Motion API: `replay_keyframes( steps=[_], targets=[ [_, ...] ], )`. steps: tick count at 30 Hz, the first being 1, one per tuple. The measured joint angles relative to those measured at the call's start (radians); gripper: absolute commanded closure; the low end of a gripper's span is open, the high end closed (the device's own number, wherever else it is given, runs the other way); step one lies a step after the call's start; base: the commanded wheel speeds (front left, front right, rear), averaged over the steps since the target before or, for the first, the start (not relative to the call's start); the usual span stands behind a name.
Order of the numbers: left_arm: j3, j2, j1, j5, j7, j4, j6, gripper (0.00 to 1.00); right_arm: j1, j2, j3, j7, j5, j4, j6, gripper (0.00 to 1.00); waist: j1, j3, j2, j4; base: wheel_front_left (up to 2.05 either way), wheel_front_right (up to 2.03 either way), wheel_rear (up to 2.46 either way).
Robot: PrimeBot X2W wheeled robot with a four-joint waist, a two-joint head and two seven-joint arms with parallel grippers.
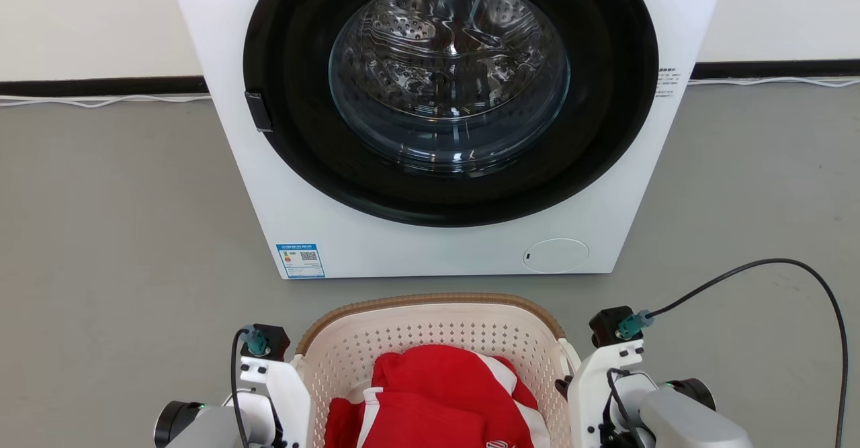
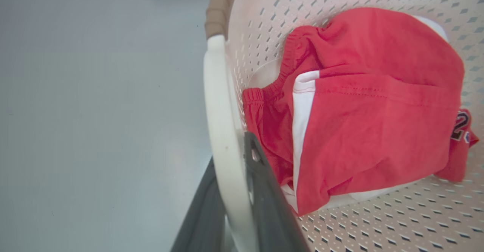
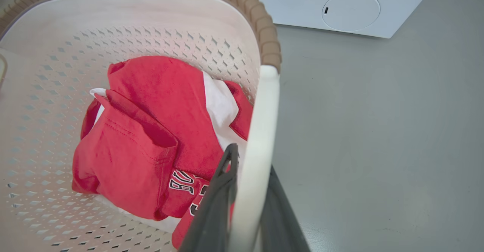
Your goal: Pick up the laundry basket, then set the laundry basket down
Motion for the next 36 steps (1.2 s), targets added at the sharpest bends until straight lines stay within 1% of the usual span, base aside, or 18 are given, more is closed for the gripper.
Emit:
replay_keyframes(
  steps=[10,36],
  targets=[
    [-0.021,0.0,0.0,-0.019,0.0,-0.002,0.0,1.0,-0.001,-0.013,0.057,0.0,0.053,-0.001,0.0,1.0,0.0,-0.003,0.0,0.002,0.0,0.0,0.0],
    [-0.055,0.0,0.0,-0.06,-0.006,0.0,0.0,1.0,-0.021,-0.02,0.144,-0.012,0.134,0.005,0.0,1.0,0.0,-0.01,0.0,0.005,0.0,0.0,0.0]
  ],
)
